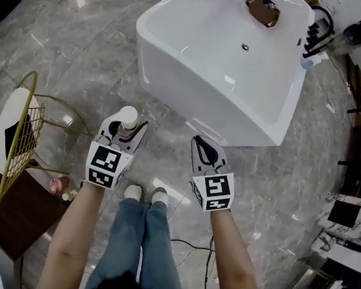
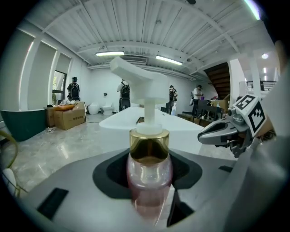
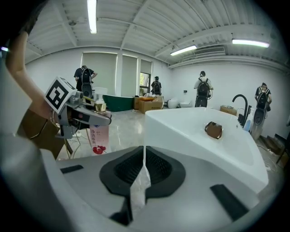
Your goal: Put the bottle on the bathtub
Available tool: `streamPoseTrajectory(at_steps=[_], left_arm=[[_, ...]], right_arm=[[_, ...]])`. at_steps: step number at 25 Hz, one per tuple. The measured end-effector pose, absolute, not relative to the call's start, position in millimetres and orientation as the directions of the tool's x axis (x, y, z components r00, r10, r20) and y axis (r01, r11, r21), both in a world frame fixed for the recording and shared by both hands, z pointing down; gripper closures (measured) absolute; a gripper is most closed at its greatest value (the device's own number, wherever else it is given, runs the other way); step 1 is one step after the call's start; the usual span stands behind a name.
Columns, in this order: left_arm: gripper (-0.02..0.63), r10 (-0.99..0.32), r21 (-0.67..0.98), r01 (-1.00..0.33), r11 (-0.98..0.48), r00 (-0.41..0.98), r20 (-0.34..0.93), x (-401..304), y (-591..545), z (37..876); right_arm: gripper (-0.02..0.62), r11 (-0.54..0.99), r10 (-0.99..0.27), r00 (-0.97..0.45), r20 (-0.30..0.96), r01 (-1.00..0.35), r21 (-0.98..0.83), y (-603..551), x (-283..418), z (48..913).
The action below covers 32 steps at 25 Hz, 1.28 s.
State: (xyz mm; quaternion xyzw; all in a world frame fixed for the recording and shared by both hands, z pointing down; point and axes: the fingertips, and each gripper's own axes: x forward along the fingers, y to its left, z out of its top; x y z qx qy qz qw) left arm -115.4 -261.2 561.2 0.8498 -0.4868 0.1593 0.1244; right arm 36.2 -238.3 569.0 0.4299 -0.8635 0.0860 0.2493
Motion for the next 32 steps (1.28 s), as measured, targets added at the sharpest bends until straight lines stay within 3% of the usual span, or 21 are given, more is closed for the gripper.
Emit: streamPoseTrajectory(at_steps=[20, 32], left_arm=[[0.397, -0.784, 0.057, -0.862, -0.504, 0.483, 0.39, -69.8, -379.7, 834.4], [0.397, -0.801, 0.028, -0.862, -0.505, 0.481, 0.357, -50.7, -447.9, 954.6]], right_arm=[[0.578, 0.597, -0.692, -0.477, 0.542, -0.8, 0.058, -291.8, 59.3, 853.1], [0.578, 0.618, -0.703, -0.489, 0.516, -0.78, 0.103, -336.6, 76.1, 965.6]])
